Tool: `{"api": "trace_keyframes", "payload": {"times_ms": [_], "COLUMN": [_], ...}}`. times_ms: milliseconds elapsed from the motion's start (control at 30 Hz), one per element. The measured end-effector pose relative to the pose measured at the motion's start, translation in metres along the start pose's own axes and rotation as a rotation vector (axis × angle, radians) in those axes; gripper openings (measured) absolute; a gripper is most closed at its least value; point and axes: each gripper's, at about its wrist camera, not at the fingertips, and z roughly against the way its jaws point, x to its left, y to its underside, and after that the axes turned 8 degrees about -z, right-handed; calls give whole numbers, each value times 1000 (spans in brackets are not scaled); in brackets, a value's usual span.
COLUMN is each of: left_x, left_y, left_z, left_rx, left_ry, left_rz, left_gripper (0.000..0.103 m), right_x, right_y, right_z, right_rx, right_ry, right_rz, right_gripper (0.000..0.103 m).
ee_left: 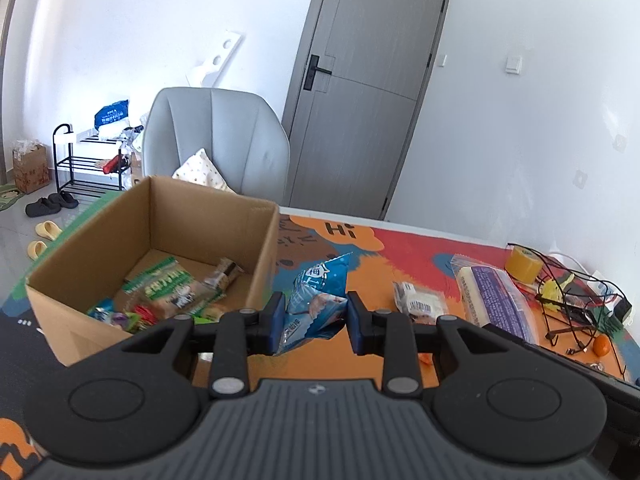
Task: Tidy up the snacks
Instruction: 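Carry blue-white wrapper and purple-wrapped bread over the cardboard box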
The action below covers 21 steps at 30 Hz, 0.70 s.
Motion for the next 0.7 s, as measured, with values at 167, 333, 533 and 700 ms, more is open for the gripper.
{"api": "trace_keyframes", "payload": {"times_ms": [167,333,533,700], "left_x": [17,33,51,70], "left_y": [-8,-12,-19,-31], "left_z": [10,19,22,23], "left_rx": [-19,-43,-58,-67], "left_ry": [-22,-43,-68,-94], "left_rz": [18,36,50,73], "left_gripper": [31,31,31,31], "right_x": [18,35,52,69], "right_y": [-2,-2,-2,-8], "right_z": [2,3,-2,-10], "right_rx": [-9,-11,-5,2], "right_ry": [-48,-88,-123,-147], "right_rz": [7,19,19,26], "right_gripper": [30,30,30,30]}}
